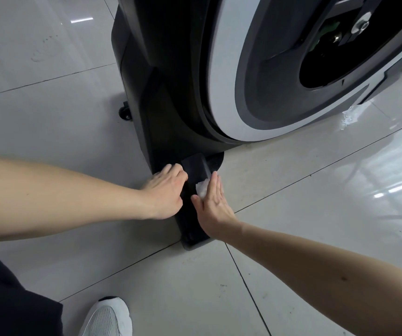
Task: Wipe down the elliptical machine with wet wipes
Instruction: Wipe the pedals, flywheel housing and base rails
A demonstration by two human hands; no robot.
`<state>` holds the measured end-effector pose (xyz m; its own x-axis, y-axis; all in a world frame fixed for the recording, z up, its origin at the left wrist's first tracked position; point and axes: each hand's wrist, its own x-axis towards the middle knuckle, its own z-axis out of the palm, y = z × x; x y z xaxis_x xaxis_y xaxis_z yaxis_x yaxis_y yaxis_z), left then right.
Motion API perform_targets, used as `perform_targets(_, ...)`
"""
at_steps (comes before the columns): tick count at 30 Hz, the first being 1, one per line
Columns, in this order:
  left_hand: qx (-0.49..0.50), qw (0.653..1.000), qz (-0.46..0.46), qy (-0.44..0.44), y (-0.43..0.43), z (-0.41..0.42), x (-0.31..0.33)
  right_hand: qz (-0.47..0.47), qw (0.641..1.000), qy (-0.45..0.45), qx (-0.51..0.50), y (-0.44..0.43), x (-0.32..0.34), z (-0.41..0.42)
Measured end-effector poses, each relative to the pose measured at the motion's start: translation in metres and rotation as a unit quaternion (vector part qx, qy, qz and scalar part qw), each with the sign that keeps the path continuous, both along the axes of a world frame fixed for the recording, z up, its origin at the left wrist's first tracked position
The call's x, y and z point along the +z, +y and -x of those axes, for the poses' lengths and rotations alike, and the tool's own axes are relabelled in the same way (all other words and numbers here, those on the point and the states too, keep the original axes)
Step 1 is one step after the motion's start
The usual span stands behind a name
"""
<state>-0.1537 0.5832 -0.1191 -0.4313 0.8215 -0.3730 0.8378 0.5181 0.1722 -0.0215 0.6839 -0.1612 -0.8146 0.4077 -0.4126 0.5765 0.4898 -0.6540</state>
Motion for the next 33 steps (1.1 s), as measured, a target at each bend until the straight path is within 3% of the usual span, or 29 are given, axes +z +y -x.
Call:
perform_targets(5, -0.039, 0.998, 0.039, 0.012, -0.002, 0.002, -0.005, -0.058, 0.998, -0.030, 0.020, -0.013, -0.003, -0.041)
perform_targets(11, -0.054, 0.997, 0.057, 0.022, -0.008, 0.001, -0.013, 0.018, 0.998, -0.055, 0.001, -0.025, -0.015, -0.065)
perform_targets(24, -0.045, 0.996, 0.064, -0.048, -0.011, 0.015, -0.011, 0.011, 0.998, 0.015, -0.063, 0.046, -0.011, 0.079)
perform_targets(28, -0.043, 0.996, 0.057, -0.051, -0.013, 0.017, -0.013, -0.060, 0.997, -0.010, 0.043, 0.038, -0.017, 0.072)
perform_targets(31, -0.050, 0.997, 0.049, -0.043, -0.017, 0.019, -0.016, -0.058, 0.995, 0.061, 0.052, 0.019, -0.028, 0.023)
perform_targets(33, -0.057, 0.996, 0.046, -0.047, -0.019, 0.020, -0.018, -0.108, 0.987, 0.045, 0.111, 0.006, -0.037, -0.021)
